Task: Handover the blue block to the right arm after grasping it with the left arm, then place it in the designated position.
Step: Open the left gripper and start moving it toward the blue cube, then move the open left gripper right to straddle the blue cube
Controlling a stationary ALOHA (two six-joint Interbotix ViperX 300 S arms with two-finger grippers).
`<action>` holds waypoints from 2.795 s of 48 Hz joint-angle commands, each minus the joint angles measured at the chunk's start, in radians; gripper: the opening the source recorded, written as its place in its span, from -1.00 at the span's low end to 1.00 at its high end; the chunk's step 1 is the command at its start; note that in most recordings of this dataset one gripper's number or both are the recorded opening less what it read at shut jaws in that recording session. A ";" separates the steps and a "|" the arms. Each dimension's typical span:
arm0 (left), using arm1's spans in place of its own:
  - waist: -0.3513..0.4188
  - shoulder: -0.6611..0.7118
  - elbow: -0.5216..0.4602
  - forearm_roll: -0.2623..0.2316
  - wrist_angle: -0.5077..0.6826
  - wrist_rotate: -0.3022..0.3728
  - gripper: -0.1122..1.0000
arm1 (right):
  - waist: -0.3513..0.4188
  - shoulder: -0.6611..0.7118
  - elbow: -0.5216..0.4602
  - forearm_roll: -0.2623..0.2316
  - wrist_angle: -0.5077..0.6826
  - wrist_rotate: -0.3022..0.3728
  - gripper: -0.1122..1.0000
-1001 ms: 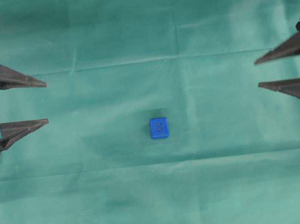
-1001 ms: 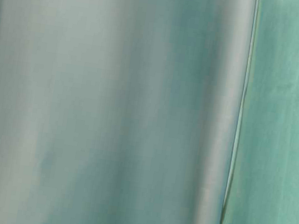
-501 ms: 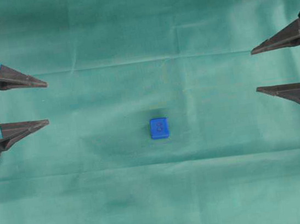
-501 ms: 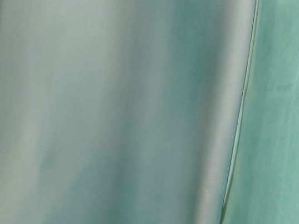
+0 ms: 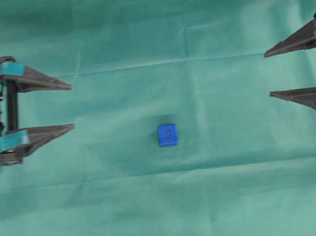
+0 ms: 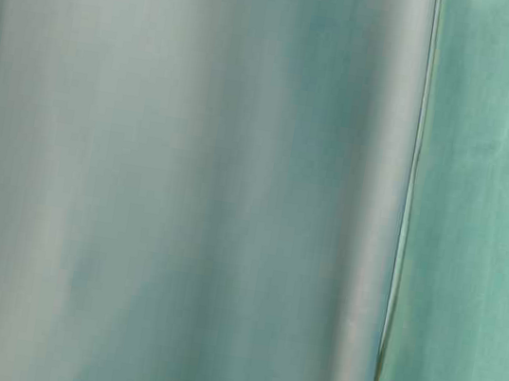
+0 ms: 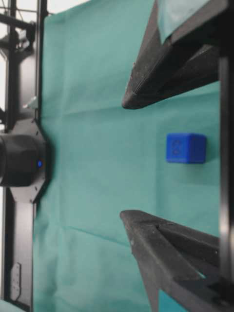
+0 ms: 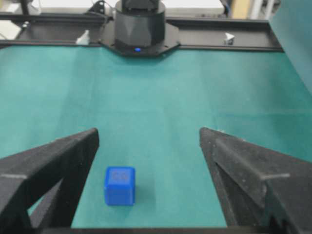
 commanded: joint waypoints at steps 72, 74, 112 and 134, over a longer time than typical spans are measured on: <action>0.003 0.538 -0.607 0.003 0.557 -0.002 0.99 | -0.002 0.032 -0.029 0.002 -0.015 0.002 0.90; 0.003 0.551 -0.627 0.003 0.589 -0.003 0.99 | -0.003 0.034 -0.029 0.003 -0.015 0.002 0.90; 0.002 0.592 -0.701 0.005 0.709 -0.005 0.99 | -0.003 0.046 -0.035 0.002 -0.012 0.000 0.90; 0.000 0.591 -0.699 0.006 0.704 -0.005 0.99 | -0.003 0.046 -0.035 0.000 -0.011 0.000 0.90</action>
